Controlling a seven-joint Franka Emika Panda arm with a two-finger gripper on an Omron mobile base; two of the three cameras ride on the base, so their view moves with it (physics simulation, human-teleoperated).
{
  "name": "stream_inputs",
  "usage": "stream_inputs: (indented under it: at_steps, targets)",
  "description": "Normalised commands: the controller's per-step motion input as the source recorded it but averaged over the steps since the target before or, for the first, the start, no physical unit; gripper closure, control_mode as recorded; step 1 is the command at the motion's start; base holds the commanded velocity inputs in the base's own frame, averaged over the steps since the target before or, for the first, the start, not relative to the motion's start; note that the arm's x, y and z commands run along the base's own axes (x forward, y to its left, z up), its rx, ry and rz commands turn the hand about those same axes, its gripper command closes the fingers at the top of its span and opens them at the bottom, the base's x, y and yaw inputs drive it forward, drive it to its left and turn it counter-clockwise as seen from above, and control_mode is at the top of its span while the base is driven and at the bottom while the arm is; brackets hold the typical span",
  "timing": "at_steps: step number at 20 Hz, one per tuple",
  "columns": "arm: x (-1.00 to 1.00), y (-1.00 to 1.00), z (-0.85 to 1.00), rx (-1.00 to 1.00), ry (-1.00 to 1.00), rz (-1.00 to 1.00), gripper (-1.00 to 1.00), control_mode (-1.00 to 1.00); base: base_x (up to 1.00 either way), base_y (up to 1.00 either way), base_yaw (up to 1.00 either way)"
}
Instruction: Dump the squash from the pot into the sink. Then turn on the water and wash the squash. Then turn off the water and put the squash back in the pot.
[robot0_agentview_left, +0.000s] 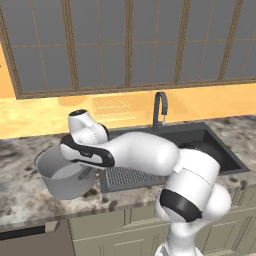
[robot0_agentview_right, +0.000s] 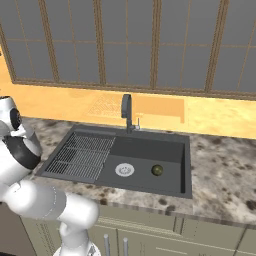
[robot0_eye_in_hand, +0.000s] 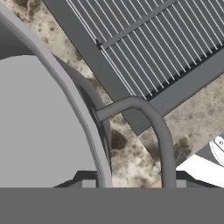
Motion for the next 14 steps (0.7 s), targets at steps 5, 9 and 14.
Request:
stream_inputs:
  at_steps: [5,9,14]
  targets:
    - [0.21,0.02,-0.26,0.0,0.0,0.0,1.0,-1.0,0.0,0.0,0.0]
    - [0.0,0.0,-0.48,0.0,0.0,0.0,-1.0,-1.0,0.0,0.0,0.0]
    - [0.0,0.0,-0.19,0.0,0.0,0.0,-1.0,-1.0,0.0,0.0,0.0]
